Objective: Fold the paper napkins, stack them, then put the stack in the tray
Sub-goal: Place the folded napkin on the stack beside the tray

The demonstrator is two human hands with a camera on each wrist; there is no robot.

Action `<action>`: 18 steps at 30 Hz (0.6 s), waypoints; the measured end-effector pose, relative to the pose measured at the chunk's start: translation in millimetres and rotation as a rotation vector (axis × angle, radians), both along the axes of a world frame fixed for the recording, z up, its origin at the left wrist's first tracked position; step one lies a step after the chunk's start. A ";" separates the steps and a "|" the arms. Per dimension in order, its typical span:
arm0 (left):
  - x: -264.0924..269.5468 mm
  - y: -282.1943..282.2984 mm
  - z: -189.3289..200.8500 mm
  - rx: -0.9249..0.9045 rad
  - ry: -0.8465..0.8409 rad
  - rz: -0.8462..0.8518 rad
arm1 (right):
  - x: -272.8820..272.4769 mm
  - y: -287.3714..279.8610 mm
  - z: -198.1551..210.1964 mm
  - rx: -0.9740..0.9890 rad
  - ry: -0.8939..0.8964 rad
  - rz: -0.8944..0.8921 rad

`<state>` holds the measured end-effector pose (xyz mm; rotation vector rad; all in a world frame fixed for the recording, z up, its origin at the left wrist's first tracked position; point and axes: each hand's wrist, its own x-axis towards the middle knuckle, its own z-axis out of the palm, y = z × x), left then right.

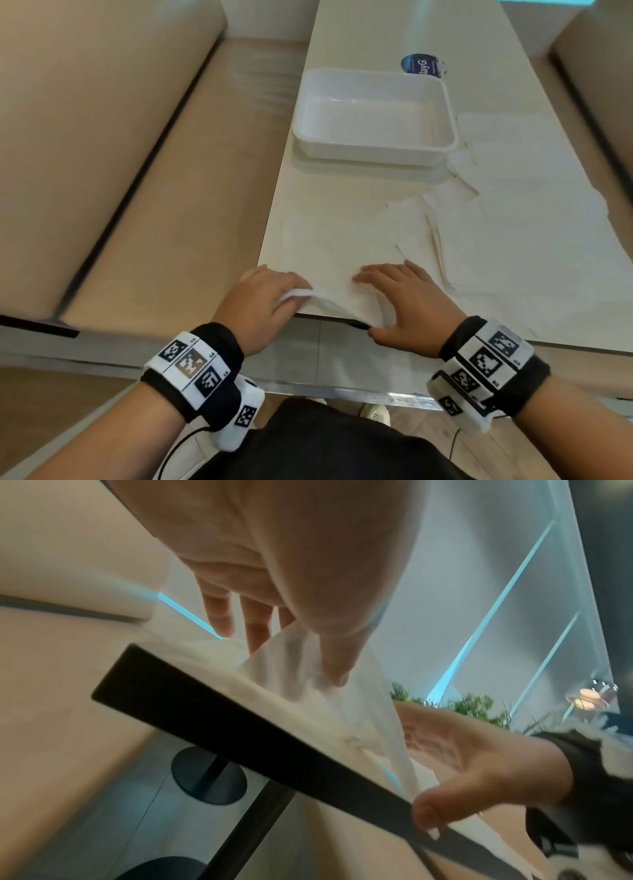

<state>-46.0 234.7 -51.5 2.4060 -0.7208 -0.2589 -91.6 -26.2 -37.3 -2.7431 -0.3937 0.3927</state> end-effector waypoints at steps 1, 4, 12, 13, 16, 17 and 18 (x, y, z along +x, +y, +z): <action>2.0 0.8 1.9 -0.031 0.016 0.038 | -0.4 -2.0 2.4 0.015 -0.002 -0.005; 9.4 3.3 4.3 -0.109 0.075 0.161 | 1.6 -6.7 8.0 0.050 -0.031 -0.030; 26.8 -5.3 5.3 -0.262 0.310 0.398 | 28.4 -11.9 11.6 0.301 0.013 -0.428; 28.1 -6.9 5.3 -0.274 0.334 0.404 | 33.0 -12.3 9.4 0.304 0.022 -0.453; 32.0 -8.2 0.7 -0.222 0.321 0.411 | 43.5 -12.8 2.1 0.270 0.048 -0.505; 33.5 -8.6 -0.5 -0.201 0.300 0.423 | 45.7 -12.6 -0.1 0.242 0.048 -0.521; 35.5 -9.3 -2.2 -0.186 0.280 0.432 | 47.1 -12.0 -1.2 0.214 0.045 -0.534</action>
